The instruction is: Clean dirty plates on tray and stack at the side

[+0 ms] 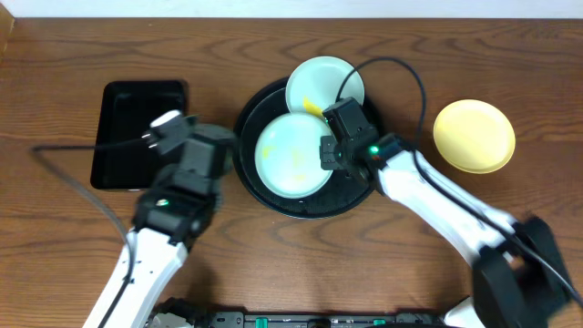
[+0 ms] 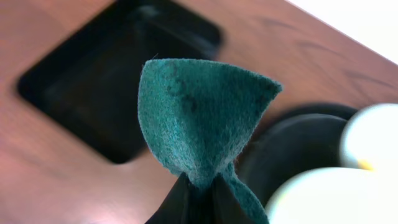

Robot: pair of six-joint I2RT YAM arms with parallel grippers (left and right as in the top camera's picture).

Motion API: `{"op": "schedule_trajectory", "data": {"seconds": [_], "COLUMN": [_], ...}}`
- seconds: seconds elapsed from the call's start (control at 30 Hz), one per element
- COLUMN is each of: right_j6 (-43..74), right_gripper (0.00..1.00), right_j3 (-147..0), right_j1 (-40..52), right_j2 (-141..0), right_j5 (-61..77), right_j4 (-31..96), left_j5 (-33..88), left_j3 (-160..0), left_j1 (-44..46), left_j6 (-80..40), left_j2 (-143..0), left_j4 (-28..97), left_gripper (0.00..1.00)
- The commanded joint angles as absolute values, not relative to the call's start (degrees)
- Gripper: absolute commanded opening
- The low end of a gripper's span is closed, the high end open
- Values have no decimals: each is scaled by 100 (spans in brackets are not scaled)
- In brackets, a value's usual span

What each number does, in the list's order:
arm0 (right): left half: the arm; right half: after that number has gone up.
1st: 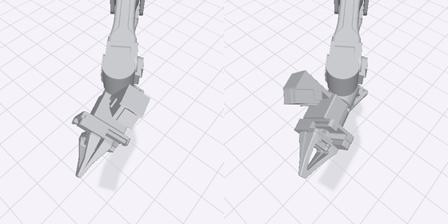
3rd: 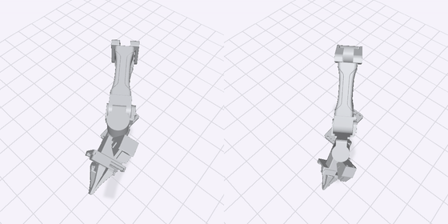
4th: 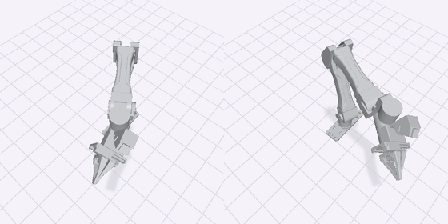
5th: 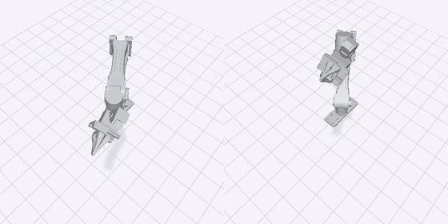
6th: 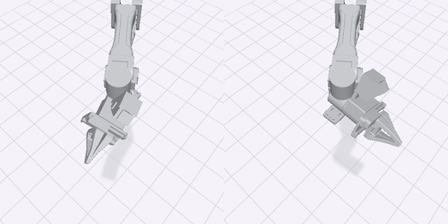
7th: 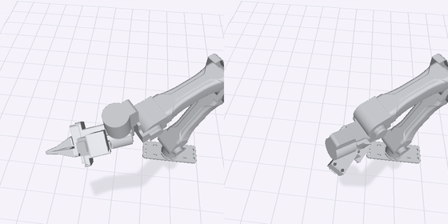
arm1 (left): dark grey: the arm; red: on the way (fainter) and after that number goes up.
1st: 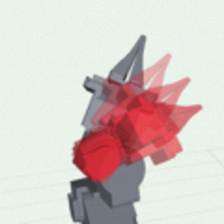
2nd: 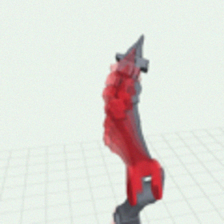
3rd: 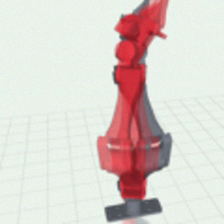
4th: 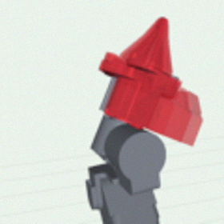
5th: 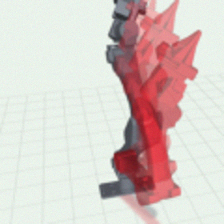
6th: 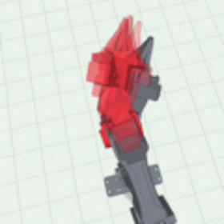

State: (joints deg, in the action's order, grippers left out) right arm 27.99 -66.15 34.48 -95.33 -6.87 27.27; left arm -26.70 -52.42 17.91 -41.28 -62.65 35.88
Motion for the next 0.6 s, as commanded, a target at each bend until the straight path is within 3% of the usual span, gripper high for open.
{"op": "schedule_trajectory", "data": {"seconds": [0.0,0.13,0.33,0.57], "right_j6": [1887,812,-1793,-4108], "right_gripper": [1,1,1,1], "right_j3": [-6674,-6674,-6674,-6674], "right_j1": [3605,3820,4134,4506], "right_j2": [-8862,-8355,-8097,-8101], "right_j5": [-1955,-3638,-5489,-5867], "right_j4": [2672,2536,1594,287], "left_j5": [-2482,-2447,-1992,-1992], "left_j3": [-5203,-5196,-5188,-5186], "left_j1": [1227,574,84,67], "left_j6": [-4071,-4075,-4075,-4073], "left_j2": [-6069,-6062,-6062,-6066], "left_j4": [3887,4235,4235,4239], "left_gripper": [7,7,8,7]}}
